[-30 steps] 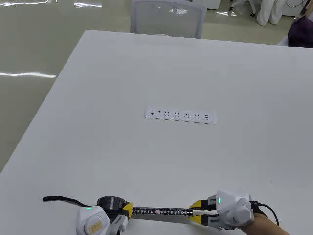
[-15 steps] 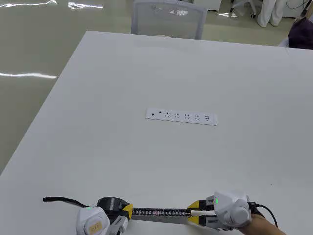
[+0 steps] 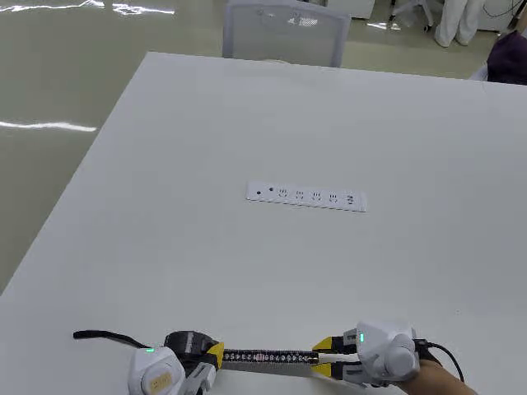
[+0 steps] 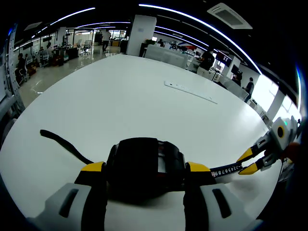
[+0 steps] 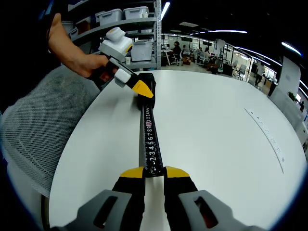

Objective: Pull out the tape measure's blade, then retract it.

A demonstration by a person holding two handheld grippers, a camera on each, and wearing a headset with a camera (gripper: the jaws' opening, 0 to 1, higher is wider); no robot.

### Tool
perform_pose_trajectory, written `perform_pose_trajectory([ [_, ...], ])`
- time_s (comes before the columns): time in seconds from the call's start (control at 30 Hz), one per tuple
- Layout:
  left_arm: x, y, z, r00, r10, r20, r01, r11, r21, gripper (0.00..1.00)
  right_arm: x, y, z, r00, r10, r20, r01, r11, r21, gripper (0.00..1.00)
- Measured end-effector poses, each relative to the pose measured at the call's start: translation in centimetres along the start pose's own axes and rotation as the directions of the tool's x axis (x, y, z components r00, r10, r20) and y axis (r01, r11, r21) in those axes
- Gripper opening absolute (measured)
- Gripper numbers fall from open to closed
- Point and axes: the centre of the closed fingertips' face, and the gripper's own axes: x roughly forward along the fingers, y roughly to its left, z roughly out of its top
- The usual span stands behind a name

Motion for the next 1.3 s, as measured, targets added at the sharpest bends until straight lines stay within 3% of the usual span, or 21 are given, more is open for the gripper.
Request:
perform_pose_trajectory([
  [1.3,0.0,0.0,0.1,0.9999,-0.01,-0.005,0.01,1.0,-0.015,0.61,1.7,0.0,1.6,0.9997,0.019,0.016,-0.019,1.0,-0.006,0.12],
])
